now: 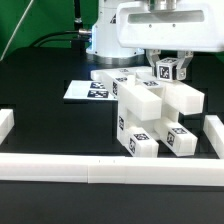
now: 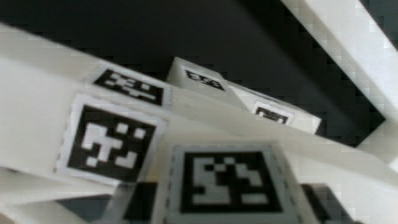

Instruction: Assemble chair

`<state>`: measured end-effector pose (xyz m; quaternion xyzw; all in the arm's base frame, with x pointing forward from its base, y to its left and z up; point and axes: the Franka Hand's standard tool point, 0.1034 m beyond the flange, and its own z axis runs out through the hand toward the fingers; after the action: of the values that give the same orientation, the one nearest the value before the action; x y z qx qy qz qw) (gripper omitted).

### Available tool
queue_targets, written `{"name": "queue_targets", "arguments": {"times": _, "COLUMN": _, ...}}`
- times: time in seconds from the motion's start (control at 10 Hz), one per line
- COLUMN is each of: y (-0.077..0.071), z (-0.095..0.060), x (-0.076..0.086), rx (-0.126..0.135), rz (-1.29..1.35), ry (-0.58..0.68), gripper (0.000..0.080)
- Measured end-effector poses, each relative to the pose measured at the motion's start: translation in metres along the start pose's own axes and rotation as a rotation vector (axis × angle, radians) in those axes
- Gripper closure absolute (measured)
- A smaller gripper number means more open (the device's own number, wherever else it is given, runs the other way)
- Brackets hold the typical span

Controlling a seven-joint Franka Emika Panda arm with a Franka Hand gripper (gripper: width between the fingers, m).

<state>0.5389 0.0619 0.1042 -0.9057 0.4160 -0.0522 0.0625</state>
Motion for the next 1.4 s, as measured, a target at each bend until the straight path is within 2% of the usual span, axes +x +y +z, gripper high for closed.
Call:
{"name": "queue_targets", "arguments": {"times": 0.1, "y": 0.000, "z": 0.000, "x": 0.000, "rx": 0.000, "rz": -0.004, "ry": 0.000, "gripper": 0.0518}}
{"name": "queue_targets", "arguments": {"times": 0.2, "y": -0.001, "z": -0.001, "x": 0.000, "rx": -0.005, "rz": -0.045, "ry": -0.008, "gripper": 0.0348}}
{"name": "queue_targets", "arguments": {"times": 0.3, "y": -0.005, "z": -0.005, "x": 0.000, "rx": -0.005, "rz": -0.083, "ry": -0.019, "gripper": 0.0348}}
{"name": "queue_targets", "arguments": {"times": 0.4, "y": -0.010, "z": -0.007, "x": 0.002, "rx": -0.001, "rz": -0.088, "ry": -0.019, "gripper": 0.0199}}
{"name": "queue_targets", "arguments": {"times": 0.5, "y": -0.012, "z": -0.009, "x": 0.001, "rx": -0.002, "rz": -0.135, "ry": -0.027, "gripper": 0.0165}}
{"name": "queue_targets", "arguments": {"times": 0.7, "y": -0.011, "z": -0.008, "x": 0.002, "rx": -0.002, "rz": -0.294, "ry": -0.025, "gripper": 0.0153}}
{"name": "queue_targets", "arguments": {"times": 0.9, "y": -0.012, "z": -0.010, "x": 0.001, "rx": -0.013, "rz": -0.545, "ry": -0.028, "gripper": 0.0151}}
{"name": "queue_targets", "arguments": {"times": 1.1, "y": -0.011, "z": -0.014, "x": 0.005, "rx": -0.006, "rz": -0.766, "ry": -0.024, "gripper": 0.0151}}
{"name": "queue_targets", "arguments": {"times": 1.4, "y": -0.011, "z": -0.015, "x": 0.005, "rx": -0.004, "rz": -0.913, "ry": -0.029, "gripper": 0.0151}}
